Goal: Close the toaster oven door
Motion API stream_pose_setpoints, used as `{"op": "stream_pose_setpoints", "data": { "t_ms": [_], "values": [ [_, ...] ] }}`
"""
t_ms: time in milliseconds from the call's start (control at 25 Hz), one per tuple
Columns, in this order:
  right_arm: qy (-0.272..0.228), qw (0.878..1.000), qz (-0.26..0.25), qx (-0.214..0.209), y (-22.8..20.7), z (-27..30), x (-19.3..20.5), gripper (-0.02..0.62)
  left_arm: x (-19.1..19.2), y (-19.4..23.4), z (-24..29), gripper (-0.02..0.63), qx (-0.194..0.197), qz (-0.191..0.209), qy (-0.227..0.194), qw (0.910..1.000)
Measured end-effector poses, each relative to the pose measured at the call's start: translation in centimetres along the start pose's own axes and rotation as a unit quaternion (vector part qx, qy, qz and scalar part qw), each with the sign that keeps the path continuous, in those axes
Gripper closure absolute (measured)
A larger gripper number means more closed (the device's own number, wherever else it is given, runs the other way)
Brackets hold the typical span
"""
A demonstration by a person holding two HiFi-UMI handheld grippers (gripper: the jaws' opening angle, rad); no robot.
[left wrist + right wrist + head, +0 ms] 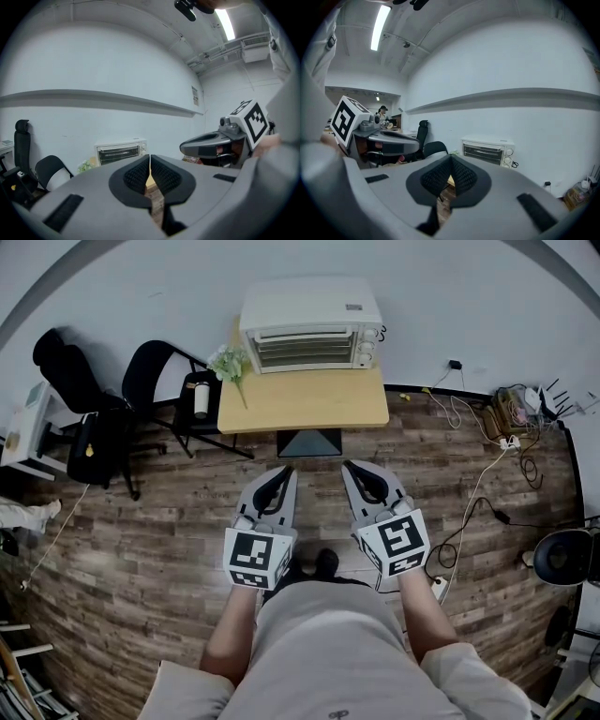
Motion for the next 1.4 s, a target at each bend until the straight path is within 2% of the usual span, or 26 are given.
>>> {"op": "stream_pose_setpoints", "data": {
  "t_ms": [360,1400],
  "values": [
    [0.009,1.0,-0.004,0.001,0.1,-0.7,0.6,0.597,0.7,-0.9,-0.1,0.594,0.011,-0.003,0.002,0.9999],
    [0.005,1.0,-0.009,-0.004,-0.4,-0.8,0.2,0.597,0.6,-0.5,-0.2,0.595,-0.003,-0.008,0.002,1.0]
  ]
}}
Point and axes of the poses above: the fingertips, and each gripper's own axes: z forward along the fingers, y to its left, x out of its underside, the point moved 5 cm from there along -z, backward along the fingers, and after that the axes turned 11 degrees about y, right-handed, at the moved point
